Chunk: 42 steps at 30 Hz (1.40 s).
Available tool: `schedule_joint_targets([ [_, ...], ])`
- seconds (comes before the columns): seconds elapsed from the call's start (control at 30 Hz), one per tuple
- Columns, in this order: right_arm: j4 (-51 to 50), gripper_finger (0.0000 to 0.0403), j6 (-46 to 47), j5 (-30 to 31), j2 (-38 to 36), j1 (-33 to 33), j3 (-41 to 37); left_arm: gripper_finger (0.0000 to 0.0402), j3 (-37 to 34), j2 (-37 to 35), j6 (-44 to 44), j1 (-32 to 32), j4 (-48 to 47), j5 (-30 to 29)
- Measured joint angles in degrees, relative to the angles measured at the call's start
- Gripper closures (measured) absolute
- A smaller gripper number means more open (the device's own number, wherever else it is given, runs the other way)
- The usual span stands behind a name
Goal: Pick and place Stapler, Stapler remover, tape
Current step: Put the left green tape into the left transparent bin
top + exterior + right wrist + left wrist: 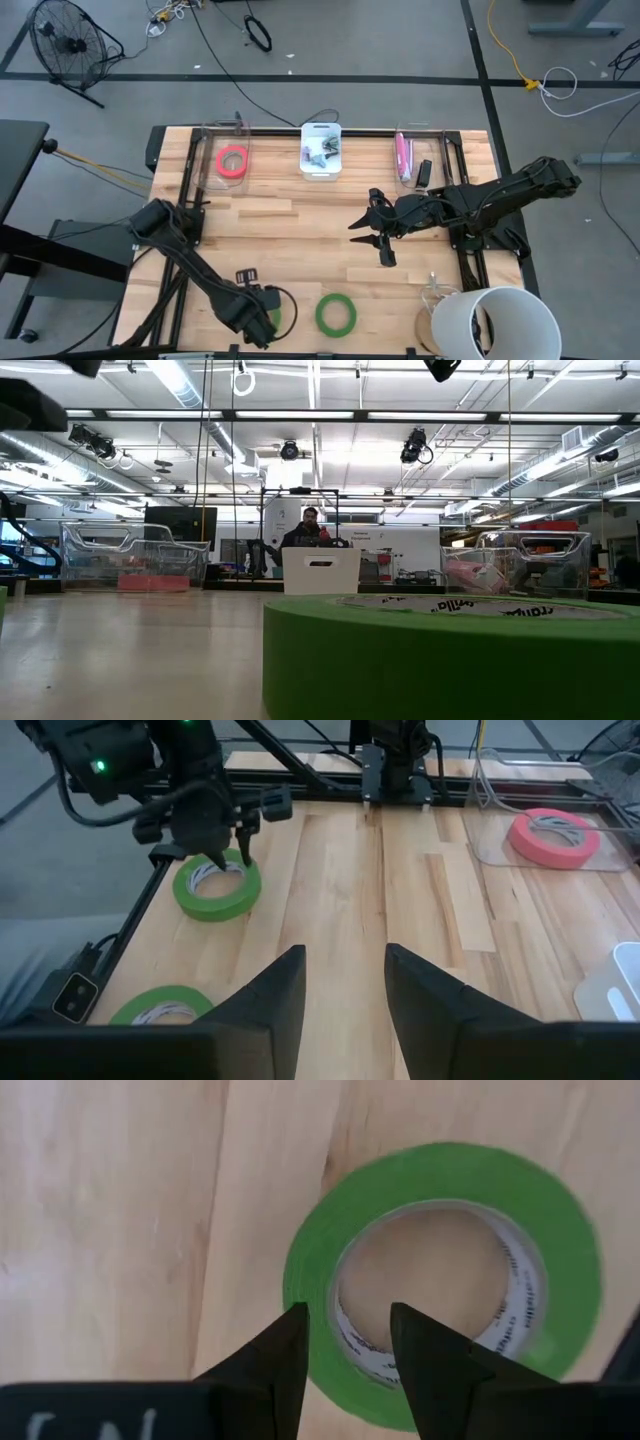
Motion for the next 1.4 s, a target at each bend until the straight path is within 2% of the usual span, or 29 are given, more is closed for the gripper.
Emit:
schedule_joint_targets([
  [0.37,-0.02,0.0266,-0.44,0.0,0.0,0.0,0.0,0.0252,0.08,3.72,-0.46,0.04,-0.33,1.27],
  [0.77,-0.02,0.0266,-0.08,-0.02,0.0,0.0,0.0,0.021,0.04,3.77,-0.14,0.17,-2.27,0.71],
  [1.1,-0.02,0.0266,0.04,-0.15,0.0,0.0,0.0,0.0209,0.04,3.75,-0.87,0.25,-5.67,-0.85],
  [1.4,-0.02,0.0266,0.11,-0.55,0.0,0.0,0.0,0.0209,0.04,3.81,-3.07,0.32,-3.4,-1.06],
])
